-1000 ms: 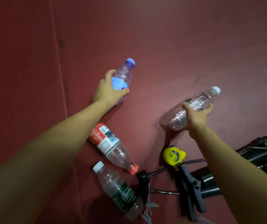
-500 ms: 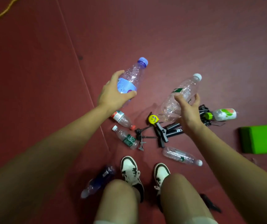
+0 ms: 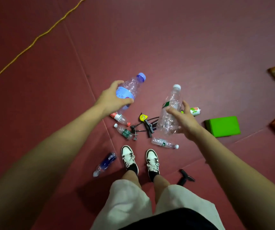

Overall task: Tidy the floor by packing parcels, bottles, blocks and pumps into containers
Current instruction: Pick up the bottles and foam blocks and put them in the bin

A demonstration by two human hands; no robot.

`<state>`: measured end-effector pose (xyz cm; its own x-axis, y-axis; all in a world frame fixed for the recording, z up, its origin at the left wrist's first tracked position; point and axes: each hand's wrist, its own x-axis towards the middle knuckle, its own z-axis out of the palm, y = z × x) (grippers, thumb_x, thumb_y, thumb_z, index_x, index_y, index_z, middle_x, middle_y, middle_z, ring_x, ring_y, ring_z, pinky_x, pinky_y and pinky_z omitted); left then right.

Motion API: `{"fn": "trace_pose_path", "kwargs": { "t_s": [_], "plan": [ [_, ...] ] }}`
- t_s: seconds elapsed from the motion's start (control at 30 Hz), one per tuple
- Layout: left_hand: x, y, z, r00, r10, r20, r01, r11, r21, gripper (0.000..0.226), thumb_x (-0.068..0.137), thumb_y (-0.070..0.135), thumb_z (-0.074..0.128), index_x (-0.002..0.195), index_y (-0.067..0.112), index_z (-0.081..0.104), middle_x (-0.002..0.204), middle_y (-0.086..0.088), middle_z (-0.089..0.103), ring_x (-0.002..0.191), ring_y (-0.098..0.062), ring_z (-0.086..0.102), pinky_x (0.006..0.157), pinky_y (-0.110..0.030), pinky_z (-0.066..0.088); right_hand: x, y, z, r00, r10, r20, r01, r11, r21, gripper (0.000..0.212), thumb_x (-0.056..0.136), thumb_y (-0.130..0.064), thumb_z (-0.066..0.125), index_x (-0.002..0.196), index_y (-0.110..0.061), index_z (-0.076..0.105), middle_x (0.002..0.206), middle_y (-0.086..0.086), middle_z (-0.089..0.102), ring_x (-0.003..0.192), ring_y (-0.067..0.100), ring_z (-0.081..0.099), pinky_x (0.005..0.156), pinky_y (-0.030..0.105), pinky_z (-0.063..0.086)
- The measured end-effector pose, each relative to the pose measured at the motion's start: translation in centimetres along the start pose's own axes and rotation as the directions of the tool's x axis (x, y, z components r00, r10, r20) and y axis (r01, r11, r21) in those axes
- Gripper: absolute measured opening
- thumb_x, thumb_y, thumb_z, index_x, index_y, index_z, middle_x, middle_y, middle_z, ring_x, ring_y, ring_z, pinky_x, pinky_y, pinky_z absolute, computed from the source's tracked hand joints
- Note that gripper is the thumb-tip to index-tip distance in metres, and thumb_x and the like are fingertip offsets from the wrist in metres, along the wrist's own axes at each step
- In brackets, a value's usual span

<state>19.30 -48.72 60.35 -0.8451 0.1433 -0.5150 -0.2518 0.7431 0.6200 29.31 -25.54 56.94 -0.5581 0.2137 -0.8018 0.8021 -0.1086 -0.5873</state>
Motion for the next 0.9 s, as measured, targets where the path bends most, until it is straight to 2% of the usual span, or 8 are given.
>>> {"fn": "trace_pose_path", "kwargs": {
  "t_s": [0.2,0.33,0.5,0.63,0.73,0.77,0.83,0.9],
  "plan": [
    [-3.0,3.5,-0.2,0.998,0.045,0.048,-0.048,0.996,0.075,0.074,0.072,0.034,0.075,0.136,0.031,0.038,0.129,-0.001,0.052,0.11,-0.022,0.053,0.086,-0.025,0.04,-5.8,0.7,-3.0,1.0,0.002,0.018,0.0,0.998,-0.063,0.093,0.078,-0.039,0.072,0.148,-0.039,0.012,0.138,0.002,0.045,0.112,0.031,0.058,0.06,0.041,0.056],
    [-4.6,4.2,1.0,0.993,0.055,0.102,-0.064,0.994,0.084,0.073,0.073,0.033,0.074,0.137,0.029,0.037,0.132,-0.001,0.051,0.107,-0.021,0.051,0.085,-0.024,0.038,-9.4,2.4,-3.4,0.999,-0.027,-0.045,0.028,1.0,0.012,0.072,0.083,-0.036,0.068,0.138,-0.044,0.023,0.128,-0.006,0.052,0.104,0.024,0.062,0.071,0.038,0.051],
    [-7.5,4.8,2.4,0.958,0.113,0.263,-0.148,0.982,0.119,0.073,0.074,0.031,0.073,0.138,0.028,0.036,0.132,-0.003,0.05,0.102,-0.019,0.048,0.083,-0.023,0.038,-14.3,5.3,-2.5,0.978,-0.063,-0.197,0.077,0.995,0.063,0.086,0.084,-0.03,0.069,0.15,-0.034,0.013,0.127,-0.008,0.042,0.107,0.023,0.056,0.084,0.042,0.051],
    [-9.6,6.3,3.1,0.905,0.223,0.362,-0.303,0.936,0.178,0.074,0.075,0.029,0.072,0.139,0.027,0.035,0.132,-0.006,0.049,0.105,-0.021,0.049,0.084,-0.024,0.039,-17.5,8.2,-2.0,0.932,-0.115,-0.344,0.119,0.993,-0.007,0.089,0.083,-0.024,0.07,0.151,-0.024,0.014,0.147,0.0,0.037,0.123,0.024,0.049,0.089,0.033,0.046],
    [-11.8,7.1,4.1,0.853,0.305,0.424,-0.417,0.887,0.198,0.073,0.076,0.03,0.071,0.139,0.026,0.035,0.133,-0.006,0.047,0.108,-0.021,0.048,0.086,-0.025,0.038,-20.6,10.5,-1.7,0.9,-0.093,-0.426,0.112,0.994,0.019,0.086,0.083,-0.025,0.069,0.151,-0.024,0.016,0.135,-0.006,0.038,0.114,0.022,0.051,0.07,0.025,0.051],
    [-12.6,7.3,4.6,0.834,0.322,0.448,-0.446,0.871,0.204,0.073,0.077,0.031,0.071,0.139,0.026,0.034,0.133,-0.006,0.048,0.109,-0.022,0.048,0.086,-0.025,0.039,-21.5,11.5,-1.6,0.881,-0.086,-0.465,0.117,0.992,0.038,0.086,0.083,-0.024,0.07,0.151,-0.024,0.017,0.135,-0.005,0.04,0.115,0.021,0.051,0.071,0.023,0.049],
    [-14.2,7.5,5.7,0.799,0.331,0.502,-0.487,0.846,0.217,0.073,0.076,0.032,0.071,0.139,0.027,0.035,0.132,-0.006,0.049,0.109,-0.023,0.05,0.088,-0.027,0.042,-23.3,13.5,-1.7,0.829,-0.069,-0.555,0.14,0.986,0.087,0.088,0.08,-0.022,0.072,0.151,-0.021,0.019,0.144,0.002,0.041,0.124,0.022,0.048,0.093,0.027,0.044],
    [-16.0,7.5,7.2,0.765,0.336,0.549,-0.522,0.823,0.224,0.072,0.076,0.032,0.072,0.138,0.027,0.036,0.131,-0.005,0.05,0.104,-0.021,0.049,0.084,-0.026,0.04,-25.3,15.5,-1.7,0.787,-0.038,-0.615,0.153,0.979,0.135,0.088,0.079,-0.019,0.073,0.15,-0.019,0.021,0.147,0.005,0.041,0.129,0.021,0.045,0.103,0.027,0.036]
  ]
}}
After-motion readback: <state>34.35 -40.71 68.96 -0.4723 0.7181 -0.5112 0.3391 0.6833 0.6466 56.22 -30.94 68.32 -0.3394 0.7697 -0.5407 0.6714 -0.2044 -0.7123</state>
